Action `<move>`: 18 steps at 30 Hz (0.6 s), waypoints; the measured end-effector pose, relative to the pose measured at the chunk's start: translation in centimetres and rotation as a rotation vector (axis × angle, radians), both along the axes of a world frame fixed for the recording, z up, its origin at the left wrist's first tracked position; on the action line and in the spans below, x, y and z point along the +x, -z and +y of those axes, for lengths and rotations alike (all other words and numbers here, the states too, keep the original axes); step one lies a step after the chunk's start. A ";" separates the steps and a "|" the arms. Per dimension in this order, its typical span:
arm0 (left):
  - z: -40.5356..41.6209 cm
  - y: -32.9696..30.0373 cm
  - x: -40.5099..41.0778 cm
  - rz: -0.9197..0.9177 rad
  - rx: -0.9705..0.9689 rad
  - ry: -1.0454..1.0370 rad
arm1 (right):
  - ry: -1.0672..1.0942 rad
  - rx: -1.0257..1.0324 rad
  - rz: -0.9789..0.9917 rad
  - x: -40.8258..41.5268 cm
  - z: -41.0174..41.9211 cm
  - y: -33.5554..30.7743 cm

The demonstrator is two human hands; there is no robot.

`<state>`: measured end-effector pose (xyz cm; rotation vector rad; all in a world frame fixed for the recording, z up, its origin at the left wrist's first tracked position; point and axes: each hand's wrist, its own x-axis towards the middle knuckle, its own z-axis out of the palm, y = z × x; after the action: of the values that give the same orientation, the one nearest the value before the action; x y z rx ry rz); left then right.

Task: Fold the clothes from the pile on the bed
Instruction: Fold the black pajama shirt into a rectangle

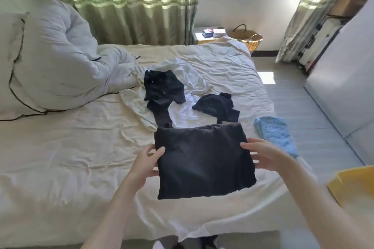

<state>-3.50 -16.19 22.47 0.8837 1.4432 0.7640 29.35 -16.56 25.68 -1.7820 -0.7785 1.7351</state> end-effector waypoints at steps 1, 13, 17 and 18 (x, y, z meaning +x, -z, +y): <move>-0.3 -0.1 1.2 -0.001 -0.005 0.023 | 0.025 0.002 0.003 1.3 -1.1 -0.1; -4.7 0.0 23.4 -0.015 0.024 0.240 | 0.250 0.045 -0.002 22.6 -13.1 0.1; -7.6 1.4 33.5 -0.047 -0.010 0.271 | 0.285 0.032 -0.053 31.6 -16.3 0.1; -8.4 1.6 35.8 -0.051 -0.024 0.281 | 0.291 0.021 -0.065 33.6 -17.1 0.0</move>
<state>32.31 -24.60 20.84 1.0161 1.2477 0.5531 63.00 -33.62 25.70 -1.8426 -0.5287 1.4801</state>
